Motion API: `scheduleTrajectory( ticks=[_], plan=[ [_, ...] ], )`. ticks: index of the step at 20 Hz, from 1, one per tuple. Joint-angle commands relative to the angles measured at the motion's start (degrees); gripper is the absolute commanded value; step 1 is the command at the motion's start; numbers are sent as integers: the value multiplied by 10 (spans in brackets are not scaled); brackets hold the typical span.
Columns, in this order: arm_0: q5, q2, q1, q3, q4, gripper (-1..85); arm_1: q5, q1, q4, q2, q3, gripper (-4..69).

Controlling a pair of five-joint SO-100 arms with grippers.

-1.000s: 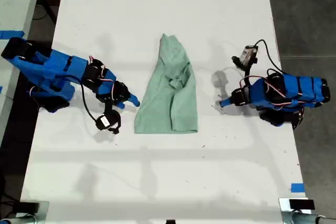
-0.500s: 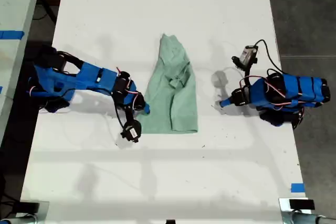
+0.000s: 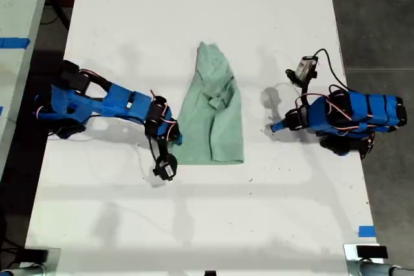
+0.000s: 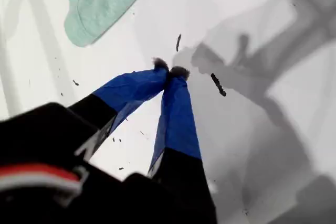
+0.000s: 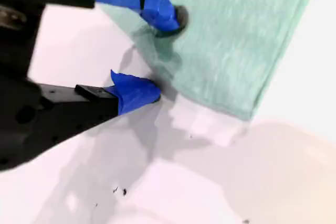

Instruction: Fold t shirt

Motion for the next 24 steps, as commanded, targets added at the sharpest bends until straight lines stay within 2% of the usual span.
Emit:
scheduleTrajectory(
  ticks=[1, 3, 8, 11, 15, 19, 22, 24],
  plan=[
    [5, 3, -10, -39, 11, -1, 1, -3, 3, 4, 38, 21],
    [1, 6, -9, -61, 33, -1, 0, -3, 3, 4, 38, 22],
    [-7, 10, -3, -185, 141, -1, 0, -2, 3, 4, 38, 23],
    [12, 43, -18, -199, 149, -1, 0, -1, 3, 4, 38, 23],
    [72, 13, -47, -287, 142, -1, -1, 1, 3, 4, 38, 25],
    [135, -4, -72, -290, 47, -1, -2, 2, 3, 5, 38, 25],
    [201, -34, -74, -290, -50, -1, -4, 2, 3, 6, 38, 25],
    [229, -70, -69, -290, -110, 34, -4, 2, 3, 6, 38, 25]
  ],
)
